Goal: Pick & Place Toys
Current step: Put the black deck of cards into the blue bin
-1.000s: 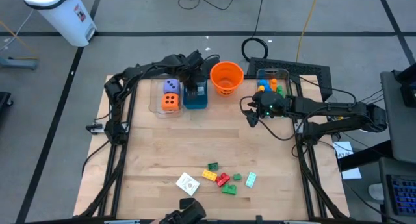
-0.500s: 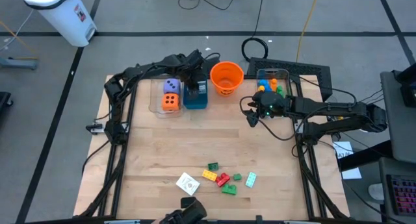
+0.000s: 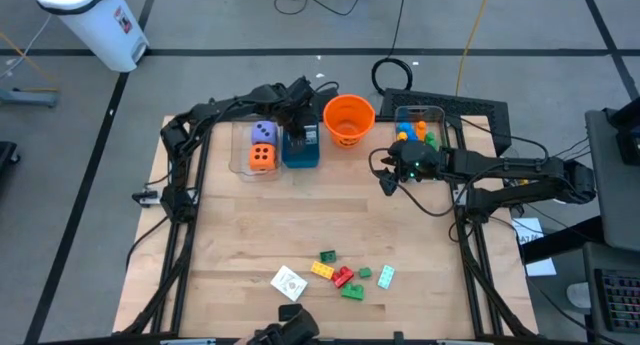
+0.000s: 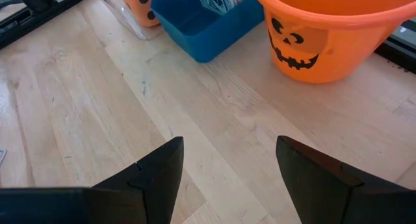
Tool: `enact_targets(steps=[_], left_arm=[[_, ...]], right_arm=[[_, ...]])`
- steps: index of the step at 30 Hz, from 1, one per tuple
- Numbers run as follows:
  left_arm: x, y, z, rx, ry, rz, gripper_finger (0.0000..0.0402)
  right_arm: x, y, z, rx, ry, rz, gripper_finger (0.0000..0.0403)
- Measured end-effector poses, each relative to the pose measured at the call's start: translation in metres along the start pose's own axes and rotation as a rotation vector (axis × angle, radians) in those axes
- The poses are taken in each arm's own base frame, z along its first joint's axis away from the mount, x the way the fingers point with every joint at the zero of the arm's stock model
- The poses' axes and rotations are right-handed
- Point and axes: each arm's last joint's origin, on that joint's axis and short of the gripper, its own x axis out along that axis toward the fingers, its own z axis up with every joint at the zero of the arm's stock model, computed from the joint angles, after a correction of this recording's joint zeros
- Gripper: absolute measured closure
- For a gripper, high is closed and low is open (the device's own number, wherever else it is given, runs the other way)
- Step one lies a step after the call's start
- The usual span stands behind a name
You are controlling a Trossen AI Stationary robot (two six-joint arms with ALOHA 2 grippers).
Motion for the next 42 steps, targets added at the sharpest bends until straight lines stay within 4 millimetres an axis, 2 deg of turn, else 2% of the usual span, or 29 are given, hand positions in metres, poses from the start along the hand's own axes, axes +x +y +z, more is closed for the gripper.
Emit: enact_targets(steps=[10, 20, 38, 42], left_arm=[[0.001, 0.000, 0.000, -0.005, 0.002, -0.007, 0.0314], [0.019, 0.000, -0.007, -0.031, 0.068, -0.044, 0.0314], [0.020, 0.001, -0.007, -0.010, 0.077, -0.027, 0.0314], [0.020, 0.001, -0.007, -0.010, 0.077, -0.026, 0.0297]], right_arm=[[0.000, 0.000, 0.000, 0.000, 0.000, 0.000, 0.0165], [0.000, 0.000, -0.001, -0.001, 0.005, -0.002, 0.0165], [0.000, 0.000, -0.001, -0.004, 0.010, -0.004, 0.0165], [0.000, 0.000, -0.001, -0.004, 0.010, -0.004, 0.0165]])
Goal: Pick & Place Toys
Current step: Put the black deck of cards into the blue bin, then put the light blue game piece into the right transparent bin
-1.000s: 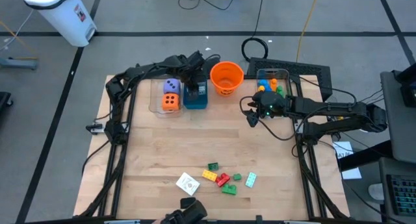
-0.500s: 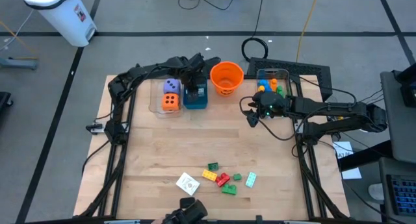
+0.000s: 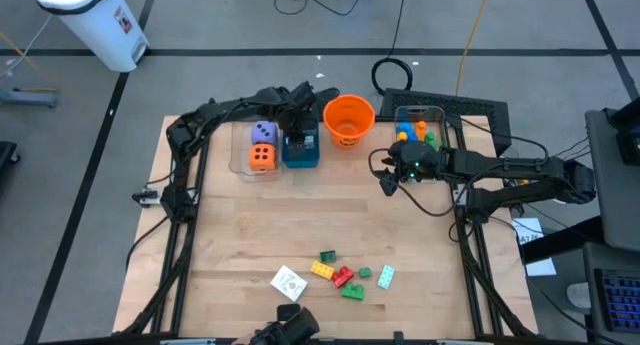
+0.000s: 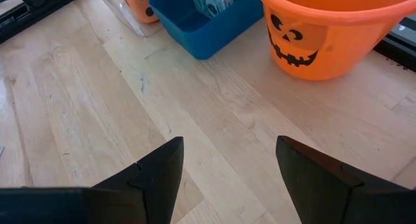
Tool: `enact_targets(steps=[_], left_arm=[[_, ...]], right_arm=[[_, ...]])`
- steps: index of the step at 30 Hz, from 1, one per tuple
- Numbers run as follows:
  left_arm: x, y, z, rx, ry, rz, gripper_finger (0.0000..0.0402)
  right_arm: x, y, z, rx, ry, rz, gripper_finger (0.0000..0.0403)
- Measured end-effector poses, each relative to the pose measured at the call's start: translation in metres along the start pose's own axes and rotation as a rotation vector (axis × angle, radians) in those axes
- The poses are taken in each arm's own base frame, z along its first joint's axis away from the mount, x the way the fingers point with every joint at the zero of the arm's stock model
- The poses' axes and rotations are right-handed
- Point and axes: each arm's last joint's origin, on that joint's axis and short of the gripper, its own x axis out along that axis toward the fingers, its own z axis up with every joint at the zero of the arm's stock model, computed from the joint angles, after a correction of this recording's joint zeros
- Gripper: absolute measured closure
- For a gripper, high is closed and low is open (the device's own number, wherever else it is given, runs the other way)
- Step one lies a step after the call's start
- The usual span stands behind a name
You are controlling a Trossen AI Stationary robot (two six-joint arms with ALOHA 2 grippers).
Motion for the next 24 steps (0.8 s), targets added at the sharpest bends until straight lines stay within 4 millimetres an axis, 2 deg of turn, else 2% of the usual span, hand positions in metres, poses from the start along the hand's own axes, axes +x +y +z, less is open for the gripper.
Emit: enact_targets(steps=[7, 12, 19, 24], left_arm=[[0.000, 0.001, 0.000, -0.012, 0.006, 0.022, 0.0235], [0.000, 0.001, 0.000, -0.033, 0.005, 0.028, 0.0206], [-0.008, -0.001, 0.002, -0.071, -0.003, 0.029, 0.0191], [-0.029, -0.005, 0.015, -0.052, -0.031, 0.037, 0.0190]], right_arm=[[0.000, 0.000, 0.000, 0.000, 0.000, 0.000, 0.0165], [0.000, 0.000, 0.000, 0.000, 0.000, 0.000, 0.0165], [0.000, 0.000, 0.000, 0.000, 0.000, 0.000, 0.0165], [0.000, 0.000, 0.000, -0.016, 0.000, 0.000, 0.0165]])
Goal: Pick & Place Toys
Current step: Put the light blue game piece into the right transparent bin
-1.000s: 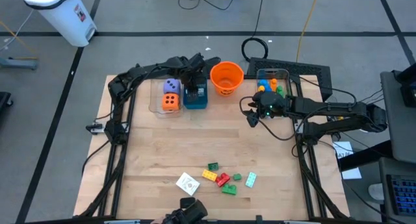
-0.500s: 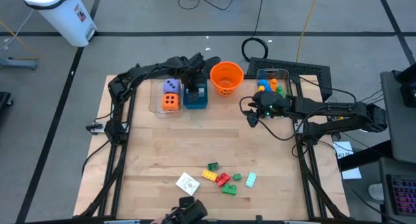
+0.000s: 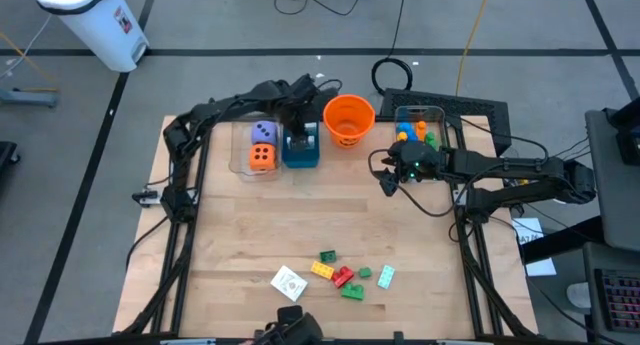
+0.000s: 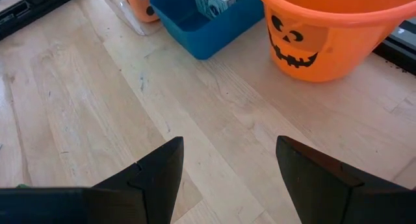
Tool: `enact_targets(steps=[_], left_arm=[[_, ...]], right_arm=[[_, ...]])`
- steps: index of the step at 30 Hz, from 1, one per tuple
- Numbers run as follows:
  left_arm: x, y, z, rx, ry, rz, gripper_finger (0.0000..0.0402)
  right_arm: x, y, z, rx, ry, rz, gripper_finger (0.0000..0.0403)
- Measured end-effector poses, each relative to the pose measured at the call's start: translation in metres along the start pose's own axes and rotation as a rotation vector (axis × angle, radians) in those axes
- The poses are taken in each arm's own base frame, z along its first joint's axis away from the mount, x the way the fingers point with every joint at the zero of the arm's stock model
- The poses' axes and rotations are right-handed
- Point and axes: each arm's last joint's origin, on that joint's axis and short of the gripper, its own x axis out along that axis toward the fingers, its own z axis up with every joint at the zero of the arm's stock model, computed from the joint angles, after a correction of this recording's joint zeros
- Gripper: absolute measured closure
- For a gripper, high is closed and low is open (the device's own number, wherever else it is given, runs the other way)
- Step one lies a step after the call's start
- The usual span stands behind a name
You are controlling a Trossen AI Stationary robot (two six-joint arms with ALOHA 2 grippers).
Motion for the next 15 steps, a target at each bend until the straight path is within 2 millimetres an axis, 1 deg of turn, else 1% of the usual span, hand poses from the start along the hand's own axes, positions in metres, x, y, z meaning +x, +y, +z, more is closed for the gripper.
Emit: enact_targets(steps=[3, 5, 7, 11, 13, 15], left_arm=[[-0.020, -0.004, 0.009, 0.013, -0.021, 0.005, 0.0190], [-0.041, -0.007, 0.014, 0.017, -0.058, -0.003, 0.0190], [-0.066, -0.009, 0.019, 0.016, -0.129, -0.008, 0.0190], [-0.129, -0.012, 0.020, -0.019, -0.339, 0.030, 0.0190], [-0.164, -0.014, 0.016, -0.059, -0.465, 0.051, 0.0190], [-0.196, -0.018, 0.007, -0.098, -0.578, 0.063, 0.0190]], right_arm=[[0.000, 0.000, 0.000, 0.000, -0.002, 0.001, 0.0165], [0.000, 0.000, 0.000, 0.000, -0.004, 0.002, 0.0165], [0.000, 0.000, 0.001, 0.001, -0.007, 0.003, 0.0165], [0.000, 0.001, 0.001, -0.010, -0.014, 0.004, 0.0165], [0.000, 0.001, 0.002, -0.026, -0.024, 0.006, 0.0165], [0.000, 0.002, 0.004, -0.027, -0.043, 0.014, 0.0165]])
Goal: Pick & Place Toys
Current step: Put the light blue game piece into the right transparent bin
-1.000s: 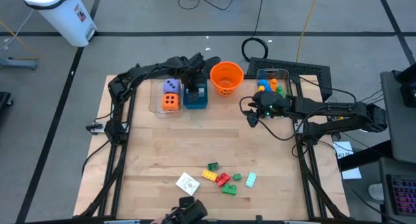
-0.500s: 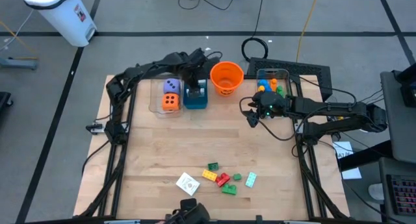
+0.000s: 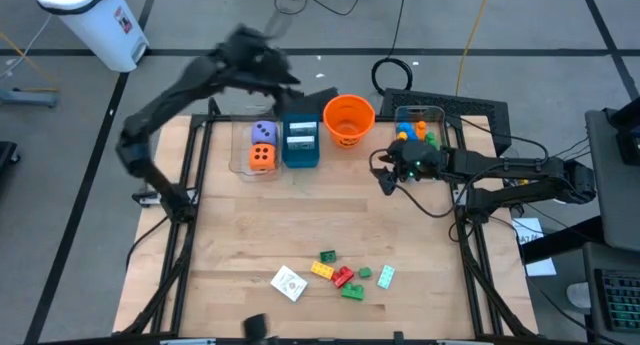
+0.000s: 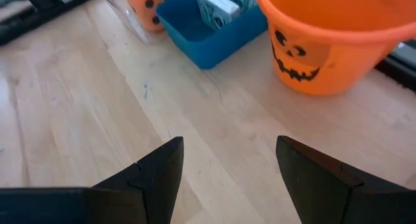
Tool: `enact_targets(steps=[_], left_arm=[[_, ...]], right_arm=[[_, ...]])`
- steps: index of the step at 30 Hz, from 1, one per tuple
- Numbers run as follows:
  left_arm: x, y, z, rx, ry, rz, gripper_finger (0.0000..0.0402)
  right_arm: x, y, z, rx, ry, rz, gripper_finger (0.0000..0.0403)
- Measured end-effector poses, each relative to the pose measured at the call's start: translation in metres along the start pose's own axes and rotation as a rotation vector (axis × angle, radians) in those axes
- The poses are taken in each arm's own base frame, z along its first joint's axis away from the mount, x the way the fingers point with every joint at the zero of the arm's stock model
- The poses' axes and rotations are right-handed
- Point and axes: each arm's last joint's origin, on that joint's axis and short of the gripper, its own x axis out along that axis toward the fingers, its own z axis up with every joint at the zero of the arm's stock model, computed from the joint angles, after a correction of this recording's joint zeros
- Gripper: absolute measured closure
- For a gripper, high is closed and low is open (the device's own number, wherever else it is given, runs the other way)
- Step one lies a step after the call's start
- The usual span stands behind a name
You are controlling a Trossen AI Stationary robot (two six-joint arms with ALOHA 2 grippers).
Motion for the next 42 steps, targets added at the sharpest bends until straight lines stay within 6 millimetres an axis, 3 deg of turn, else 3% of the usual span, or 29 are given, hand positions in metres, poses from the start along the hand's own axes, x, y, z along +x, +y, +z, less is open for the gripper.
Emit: enact_targets(steps=[5, 8, 10, 18, 24, 31, 42], left_arm=[[-0.069, -0.011, 0.006, -0.087, -0.171, 0.046, 0.0190], [-0.097, -0.023, 0.000, -0.145, -0.226, 0.050, 0.0190], [-0.105, -0.034, -0.007, -0.185, -0.265, 0.039, 0.0190], [-0.089, -0.087, -0.035, -0.366, -0.493, -0.024, 0.0190], [-0.073, -0.124, -0.047, -0.398, -0.557, -0.035, 0.0190], [-0.076, -0.152, -0.045, -0.342, -0.581, -0.099, 0.0190], [-0.098, -0.185, -0.031, -0.196, -0.788, -0.363, 0.0190]], right_arm=[[0.000, 0.003, 0.009, 0.013, -0.094, 0.036, 0.0165], [-0.001, 0.006, 0.016, 0.026, -0.168, 0.065, 0.0165], [-0.003, 0.008, 0.021, 0.034, -0.217, 0.084, 0.0165], [-0.007, 0.012, 0.033, 0.012, -0.347, 0.129, 0.0165], [-0.007, 0.012, 0.033, 0.014, -0.346, 0.131, 0.0165], [-0.006, 0.012, 0.033, 0.014, -0.345, 0.131, 0.0165], [-0.007, 0.012, 0.033, 0.014, -0.344, 0.132, 0.0165]])
